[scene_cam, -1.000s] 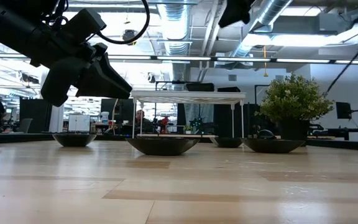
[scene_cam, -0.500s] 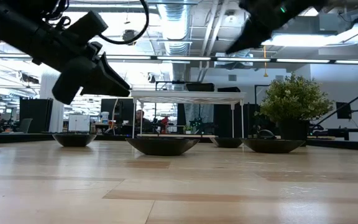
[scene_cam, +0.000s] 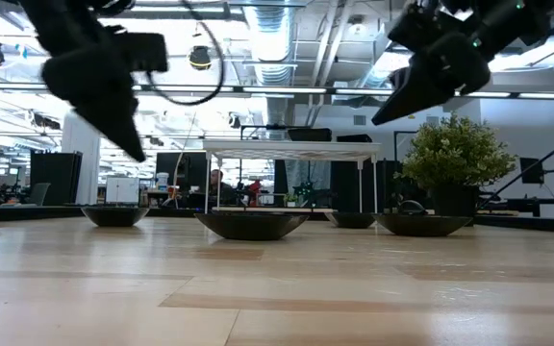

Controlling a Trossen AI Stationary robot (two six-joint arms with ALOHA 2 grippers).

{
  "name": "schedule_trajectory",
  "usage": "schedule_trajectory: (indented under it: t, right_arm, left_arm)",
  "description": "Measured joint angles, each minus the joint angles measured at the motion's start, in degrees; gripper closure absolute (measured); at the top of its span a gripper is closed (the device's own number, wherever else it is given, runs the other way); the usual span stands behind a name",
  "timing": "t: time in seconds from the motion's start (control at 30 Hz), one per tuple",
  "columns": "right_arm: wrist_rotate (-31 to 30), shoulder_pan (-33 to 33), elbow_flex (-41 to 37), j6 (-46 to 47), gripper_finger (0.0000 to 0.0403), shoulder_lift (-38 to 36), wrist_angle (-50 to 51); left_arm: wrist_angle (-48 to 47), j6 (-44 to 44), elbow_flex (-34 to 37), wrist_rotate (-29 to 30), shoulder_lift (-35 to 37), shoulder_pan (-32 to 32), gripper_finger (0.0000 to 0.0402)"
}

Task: Pick & Place Mini shaped plates
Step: Put the black leaf-shaped plate on the shelf

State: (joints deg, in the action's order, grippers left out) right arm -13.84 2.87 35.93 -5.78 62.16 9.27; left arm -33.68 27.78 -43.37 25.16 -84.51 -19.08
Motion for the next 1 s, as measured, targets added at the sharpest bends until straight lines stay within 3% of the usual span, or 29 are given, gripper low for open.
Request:
schedule_trajectory:
  t: [0.07, 0.33, 0.43, 0.77, 1.0]
  right_arm:
    - [0.0, 0.5, -0.9, -0.1, 0.0339, 0.7, -1.9]
    - [0.1, 0.9, -1.1, 0.7, 0.0339, 2.7, -3.0]
    - [0.1, 0.9, -1.0, 0.8, 0.0339, 3.0, -3.4]
    - [0.3, 0.9, -1.1, 1.4, 0.0339, 3.2, -3.1]
    - [0.3, 0.9, -1.1, 1.6, 0.0339, 3.2, -3.1]
  left_arm:
    - [-2.8, 0.6, 1.4, -0.7, 1.9, -0.1, 0.0270]
    - [-1.5, -10.5, 8.8, 3.1, 5.1, 0.1, 0.0270]
    - [0.2, -11.0, 10.3, 6.0, 4.9, 0.1, 0.0270]
    - [9.1, -11.5, 14.5, 6.3, 4.9, 0.1, 0.0270]
    - [9.7, -10.9, 17.1, 6.4, 4.9, 1.3, 0.0270]
